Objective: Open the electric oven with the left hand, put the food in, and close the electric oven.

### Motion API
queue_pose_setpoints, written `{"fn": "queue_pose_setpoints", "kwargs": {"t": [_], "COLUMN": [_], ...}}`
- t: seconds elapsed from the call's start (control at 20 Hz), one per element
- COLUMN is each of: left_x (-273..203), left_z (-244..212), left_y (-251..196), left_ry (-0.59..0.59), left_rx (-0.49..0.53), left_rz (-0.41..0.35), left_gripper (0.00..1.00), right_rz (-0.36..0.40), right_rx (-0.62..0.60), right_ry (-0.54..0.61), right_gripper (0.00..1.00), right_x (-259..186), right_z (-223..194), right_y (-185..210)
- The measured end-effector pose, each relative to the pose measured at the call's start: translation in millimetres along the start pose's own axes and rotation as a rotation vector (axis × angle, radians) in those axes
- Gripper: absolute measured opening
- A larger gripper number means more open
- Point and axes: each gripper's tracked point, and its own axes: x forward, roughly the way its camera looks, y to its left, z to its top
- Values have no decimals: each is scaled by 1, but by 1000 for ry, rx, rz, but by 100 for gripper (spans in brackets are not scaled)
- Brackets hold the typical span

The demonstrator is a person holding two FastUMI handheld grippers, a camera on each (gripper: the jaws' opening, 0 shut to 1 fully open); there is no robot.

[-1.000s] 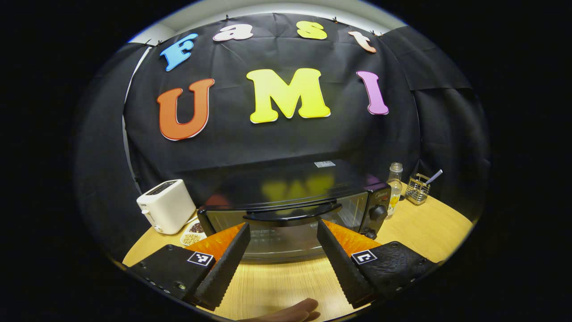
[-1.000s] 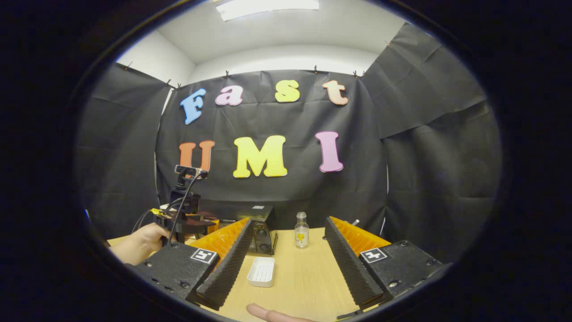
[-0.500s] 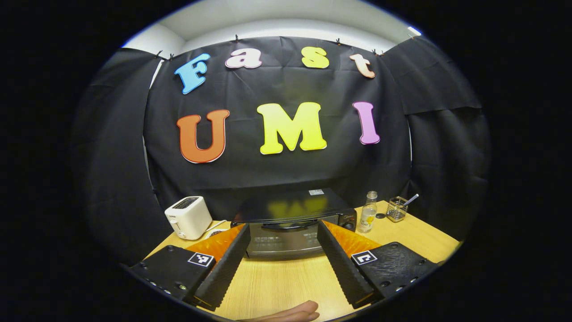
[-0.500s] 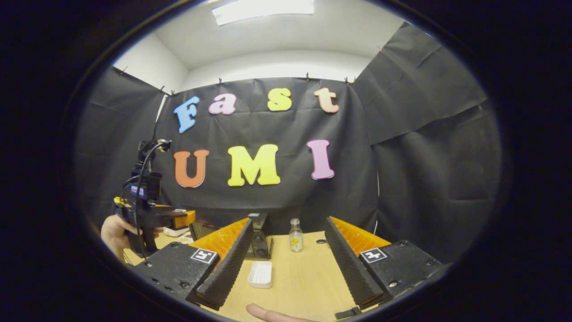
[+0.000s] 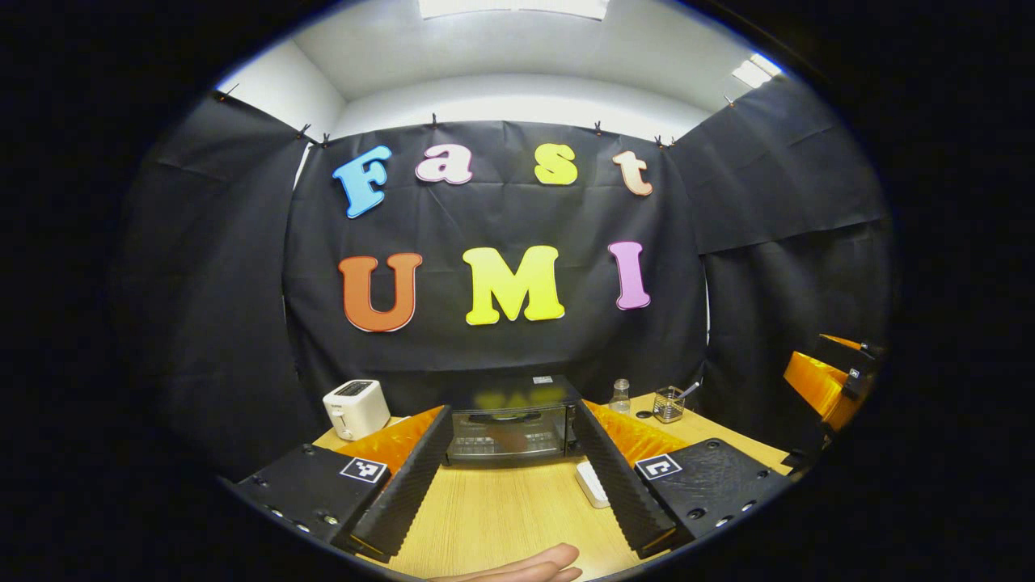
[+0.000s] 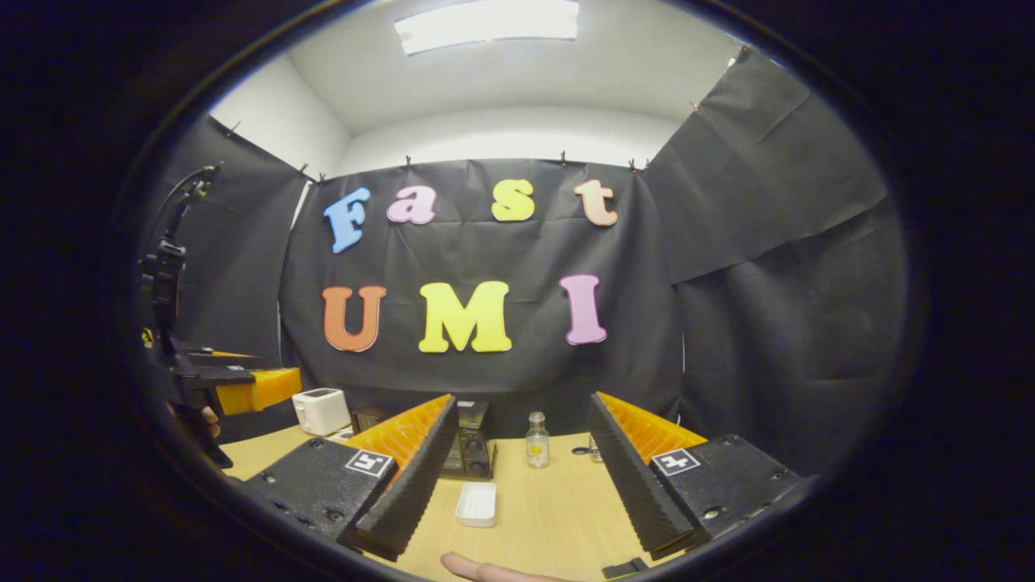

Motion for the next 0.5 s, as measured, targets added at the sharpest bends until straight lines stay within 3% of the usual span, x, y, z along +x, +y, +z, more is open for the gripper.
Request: {"fn": "queue_pose_setpoints", "kwargs": {"t": [0.3,0.5], "left_x": [-36,-44], "left_z": [-28,-23], "left_y": [0,8], "left_ry": [4,-14], "left_rx": [-62,-5], "left_rz": [35,58], "left_gripper": [96,96], "right_rz": [13,34], "right_rx": [-21,-39], "right_ry": [8,11], "right_gripper": [97,100], "right_x": [-10,-15], "right_z": [0,-1], "right_y": [5,12]}}
